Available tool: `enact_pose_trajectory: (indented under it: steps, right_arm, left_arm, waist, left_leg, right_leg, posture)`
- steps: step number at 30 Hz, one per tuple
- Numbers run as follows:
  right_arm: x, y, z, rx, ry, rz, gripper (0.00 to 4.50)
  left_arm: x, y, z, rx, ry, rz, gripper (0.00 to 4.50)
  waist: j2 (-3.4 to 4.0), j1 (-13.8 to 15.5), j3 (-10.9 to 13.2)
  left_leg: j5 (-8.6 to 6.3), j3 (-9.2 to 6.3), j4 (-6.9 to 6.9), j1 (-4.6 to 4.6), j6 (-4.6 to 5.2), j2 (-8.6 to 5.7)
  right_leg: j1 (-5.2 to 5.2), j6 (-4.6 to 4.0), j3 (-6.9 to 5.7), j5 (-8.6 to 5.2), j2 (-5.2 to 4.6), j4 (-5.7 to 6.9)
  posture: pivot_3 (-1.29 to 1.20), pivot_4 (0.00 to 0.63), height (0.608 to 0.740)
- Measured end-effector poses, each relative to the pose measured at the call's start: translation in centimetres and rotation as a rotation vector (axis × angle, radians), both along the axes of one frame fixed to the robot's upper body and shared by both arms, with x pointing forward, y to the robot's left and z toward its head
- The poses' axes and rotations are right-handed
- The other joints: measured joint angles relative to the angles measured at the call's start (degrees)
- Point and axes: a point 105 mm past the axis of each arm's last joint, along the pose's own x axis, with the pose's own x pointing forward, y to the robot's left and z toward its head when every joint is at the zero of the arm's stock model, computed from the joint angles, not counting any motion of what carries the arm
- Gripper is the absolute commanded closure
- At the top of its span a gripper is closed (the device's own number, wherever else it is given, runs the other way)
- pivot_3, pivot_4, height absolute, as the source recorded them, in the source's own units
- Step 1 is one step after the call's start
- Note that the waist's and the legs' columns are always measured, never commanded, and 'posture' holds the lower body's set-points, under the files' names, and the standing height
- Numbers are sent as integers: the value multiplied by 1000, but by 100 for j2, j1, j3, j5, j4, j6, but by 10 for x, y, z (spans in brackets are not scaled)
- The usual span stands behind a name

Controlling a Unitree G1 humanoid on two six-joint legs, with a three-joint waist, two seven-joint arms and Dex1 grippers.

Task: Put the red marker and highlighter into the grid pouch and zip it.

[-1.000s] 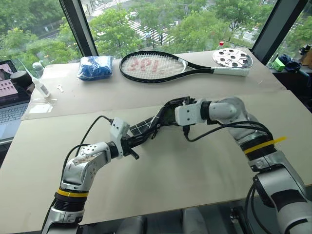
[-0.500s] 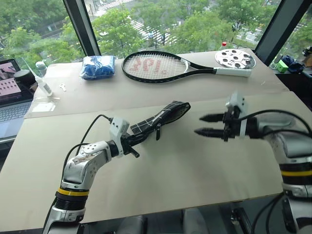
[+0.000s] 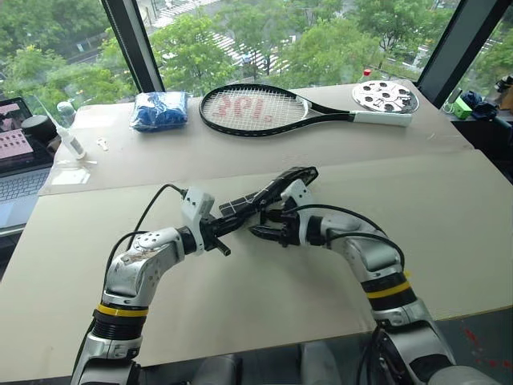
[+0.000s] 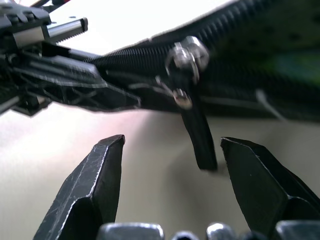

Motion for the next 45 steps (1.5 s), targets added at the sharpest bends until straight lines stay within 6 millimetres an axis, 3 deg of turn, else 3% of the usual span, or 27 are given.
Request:
enact_pose_trajectory:
  steps: [3, 6, 13, 15, 22, 25, 31, 36, 40, 45]
  right_arm:
    - [3, 0, -5, -10, 16, -10, 1072]
    - [3, 5, -11, -25, 25, -3, 1656]
    - [11, 7, -1, -27, -19, 0, 4010]
    - [12, 4, -1, -32, -19, -3, 4402]
    - [18, -21, 5, -58, -41, -32, 4402]
    - [24, -43, 14, -102, -83, -64, 4402]
    - [40, -108, 32, -307, -207, -140, 4402]
    - [47, -133, 33, -357, -237, -167, 4402]
    - [45, -129, 32, -283, -214, -170, 3285]
    - [19, -114, 28, -153, -84, -44, 1580]
  left_arm:
    - [0, 1, 0, 0, 1, 2, 4500]
    - [0, 1, -1, 1, 3, 7, 4500]
    - [-1, 1, -2, 2, 4, 14, 4500]
    - [-1, 2, -2, 2, 4, 15, 4500]
    - [-2, 1, -5, 1, 13, 13, 4500]
    - [-3, 0, -5, 0, 14, 9, 4500]
    - [-3, -1, -5, -2, 14, 1, 4500]
    - [-4, -4, -5, -3, 15, -8, 4500]
    - [-3, -2, -6, -1, 15, -6, 4500]
    - [-4, -3, -6, 51, -29, -44, 4500]
  waist:
    - [0, -29, 0]
    - [0, -58, 0]
    - [0, -120, 0]
    - [0, -129, 0]
    - [0, -135, 0]
    - [0, -131, 0]
    - [-1, -120, 0]
    - [-1, -154, 1]
    - [-2, -143, 1]
    - [-2, -115, 1]
  left_leg:
    - [0, 0, -5, 1, 0, 3]
    - [0, 1, -5, 1, 0, 4]
    - [0, 1, -5, 1, 0, 3]
    - [0, 1, -5, 1, 0, 3]
    - [0, 1, -5, 0, 0, 3]
    - [0, 2, -5, -1, 1, 2]
    - [-1, 8, -5, -2, 2, 3]
    - [-1, 14, -7, -1, 2, 6]
    - [-1, 14, -6, -3, 2, 6]
    - [-1, 13, -5, -4, 3, 5]
  right_leg:
    - [-3, 0, -4, 0, 0, 1]
    - [-3, 0, -4, 0, 0, 2]
    - [-3, 0, -4, 0, 0, 3]
    - [-3, 0, -4, 0, 0, 2]
    - [-3, 0, -3, 0, 0, 2]
    - [-2, 0, -3, 0, 0, 1]
    - [-1, 0, -3, 0, 0, -2]
    - [-1, 0, 0, 0, 0, -2]
    - [-1, 0, 1, 0, 0, -3]
    - [-1, 1, 0, 0, 0, -5]
  posture:
    - [0, 150, 740]
    - [0, 150, 740]
    - [0, 150, 740]
    - [0, 150, 740]
    - [0, 150, 740]
    - [0, 150, 740]
    - [0, 150, 740]
    - [0, 150, 740]
    - [0, 150, 740]
    - [0, 150, 740]
